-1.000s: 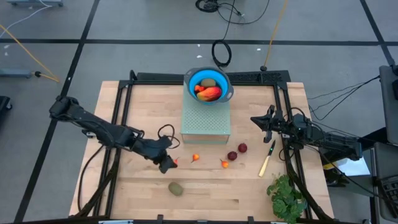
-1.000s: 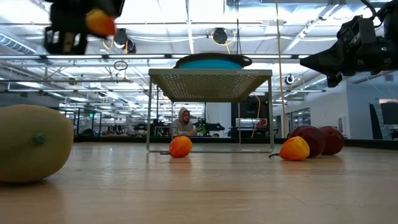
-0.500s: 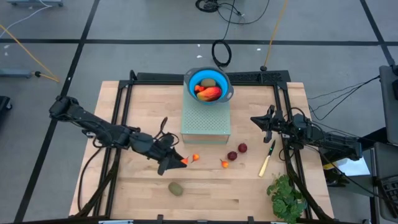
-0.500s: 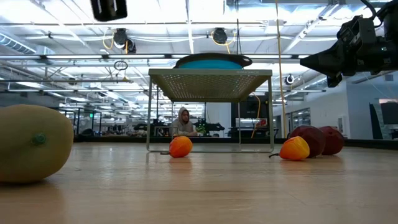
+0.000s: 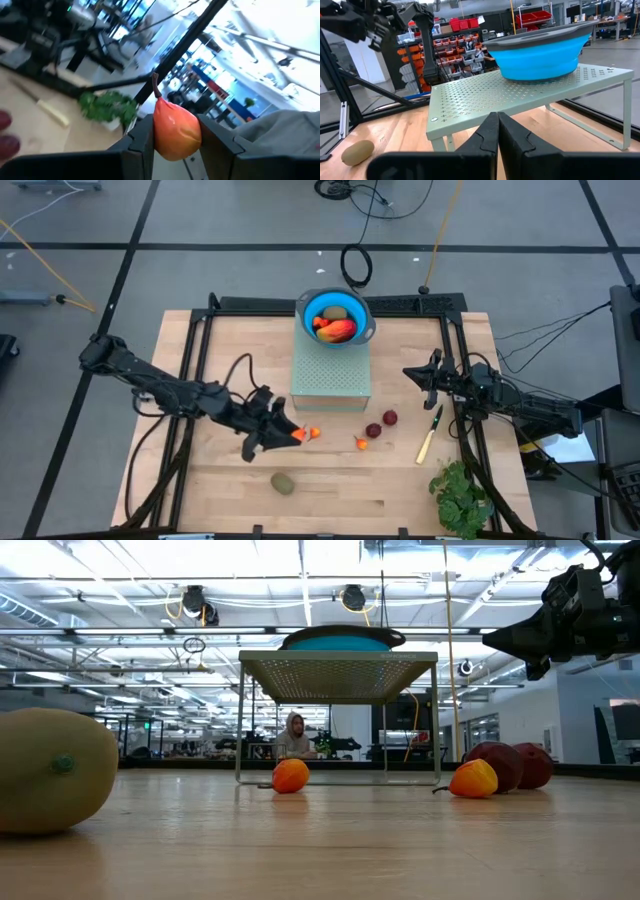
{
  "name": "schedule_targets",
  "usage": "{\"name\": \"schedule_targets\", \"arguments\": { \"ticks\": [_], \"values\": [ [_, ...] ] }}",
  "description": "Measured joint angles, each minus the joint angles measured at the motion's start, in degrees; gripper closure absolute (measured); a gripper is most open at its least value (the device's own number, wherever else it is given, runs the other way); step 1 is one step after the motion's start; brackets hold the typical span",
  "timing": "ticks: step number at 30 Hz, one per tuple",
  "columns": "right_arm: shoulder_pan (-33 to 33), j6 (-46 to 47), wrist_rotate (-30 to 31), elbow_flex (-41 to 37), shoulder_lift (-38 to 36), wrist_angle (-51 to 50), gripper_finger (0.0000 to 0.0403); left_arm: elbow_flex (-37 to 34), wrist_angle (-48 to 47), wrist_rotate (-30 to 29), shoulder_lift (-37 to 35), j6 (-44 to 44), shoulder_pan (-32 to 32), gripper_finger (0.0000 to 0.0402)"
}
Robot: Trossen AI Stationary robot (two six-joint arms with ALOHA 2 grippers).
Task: Pick & Place Fruit
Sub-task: Put the pear into the blue strainer bowl on the shelf
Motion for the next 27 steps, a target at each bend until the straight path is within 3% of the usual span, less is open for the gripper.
{"name": "schedule_targets", "arguments": {
  "ticks": [10, 19, 27],
  "values": [
    [0.0, 0.0, 0.0, 0.0, 0.0, 0.0, 0.0403, 0.0, 9.1, 2.3, 0.0, 6.2, 0.0, 0.0282],
    [0.0, 0.0, 0.0, 0.0, 0.0, 0.0, 0.0403, 0.0, 9.5, 2.3, 0.0, 6.6, 0.0, 0.0282],
    [0.0, 0.0, 0.0, 0.0, 0.0, 0.0, 0.0403, 0.0, 3.9, -3.9, 0.0, 13.1, 0.0, 0.0282]
  ]
}}
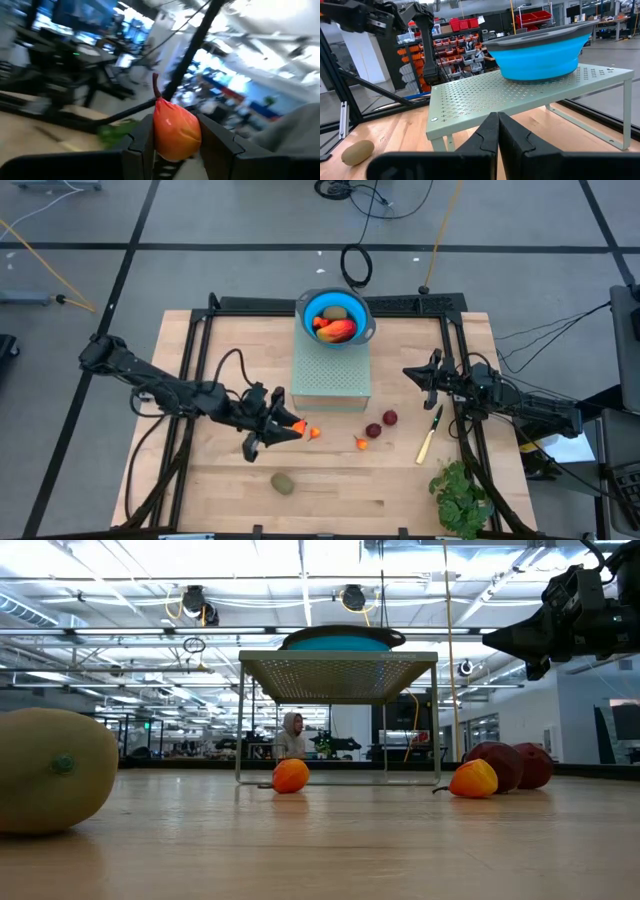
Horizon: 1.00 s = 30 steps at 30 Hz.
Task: Pick & Place Fruit
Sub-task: Put the pear into the blue strainer bowl on the shelf
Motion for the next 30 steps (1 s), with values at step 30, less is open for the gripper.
{"name": "schedule_targets", "arguments": {
  "ticks": [30],
  "values": [
    [0.0, 0.0, 0.0, 0.0, 0.0, -0.9, 0.0403, 0.0, -5.1, -27.2, 0.0, 55.7, 0.0, 0.0282]
  ]
}}
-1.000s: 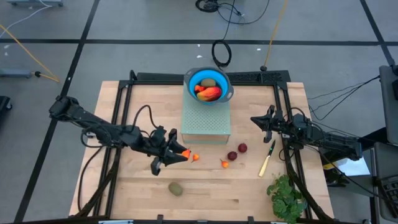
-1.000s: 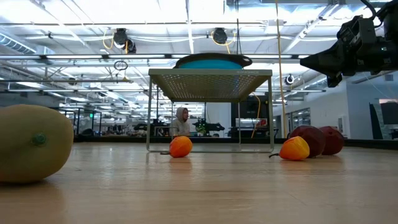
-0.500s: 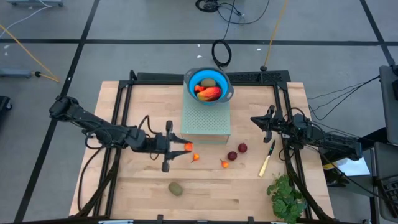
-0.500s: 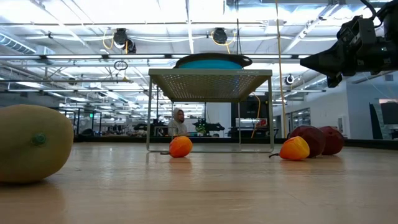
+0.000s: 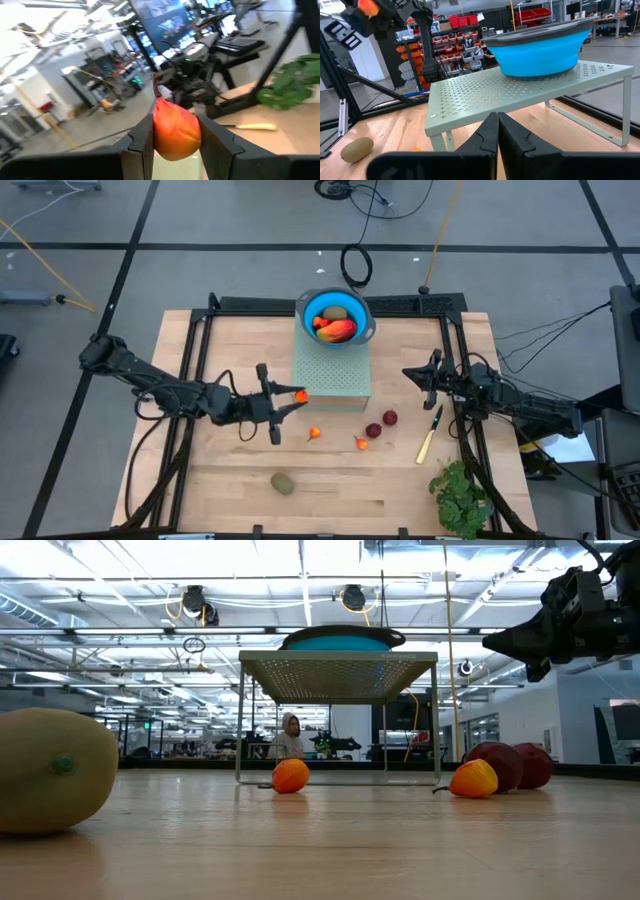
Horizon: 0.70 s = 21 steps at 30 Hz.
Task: Pick & Place Fruit
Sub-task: Put the pear into the blue strainer bowl on the shelf
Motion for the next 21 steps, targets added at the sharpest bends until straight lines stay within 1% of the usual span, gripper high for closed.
{"name": "schedule_targets", "arguments": {
  "ticks": [11, 16, 21],
  "values": [
    [0.0, 0.0, 0.0, 0.0, 0.0, 0.0, 0.0403, 0.0, 9.1, -4.2, 0.0, 12.2, 0.0, 0.0282],
    [0.0, 0.0, 0.0, 0.0, 0.0, 0.0, 0.0403, 0.0, 13.0, -4.5, 0.0, 14.8, 0.0, 0.0282],
    [0.0, 0.0, 0.0, 0.0, 0.0, 0.0, 0.0403, 0.0, 14.1, -5.7, 0.0, 14.8, 0.0, 0.0282]
  ]
}}
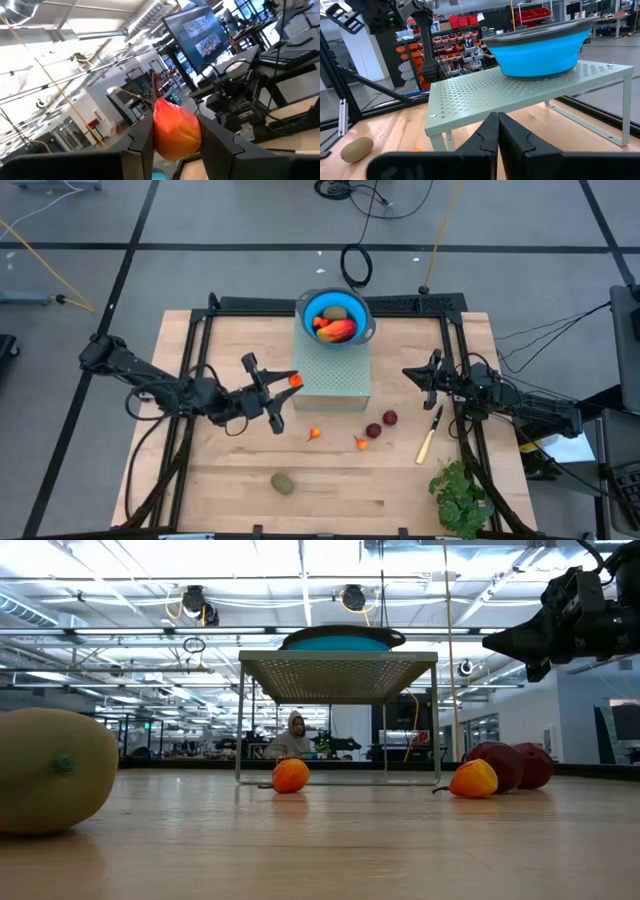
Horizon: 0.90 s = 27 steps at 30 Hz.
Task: Pick & Place Fruit
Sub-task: Put the pear into the blue strainer bowl on the shelf
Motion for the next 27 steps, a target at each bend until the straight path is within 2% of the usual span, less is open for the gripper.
{"name": "schedule_targets", "arguments": {
  "ticks": [12, 23, 27],
  "values": [
    [0.0, 0.0, 0.0, 0.0, 0.0, 0.0, 0.0403, 0.0, -0.1, 0.0, 0.0, -2.6, 0.3, 0.0282],
    [0.0, 0.0, 0.0, 0.0, 0.0, 0.0, 0.0403, 0.0, -0.7, 5.4, 0.0, -29.3, 7.1, 0.0282],
    [0.0, 0.0, 0.0, 0.0, 0.0, 0.0, 0.0403, 0.0, -0.6, 10.7, 0.0, -39.5, 10.9, 0.0282]
  ]
}}
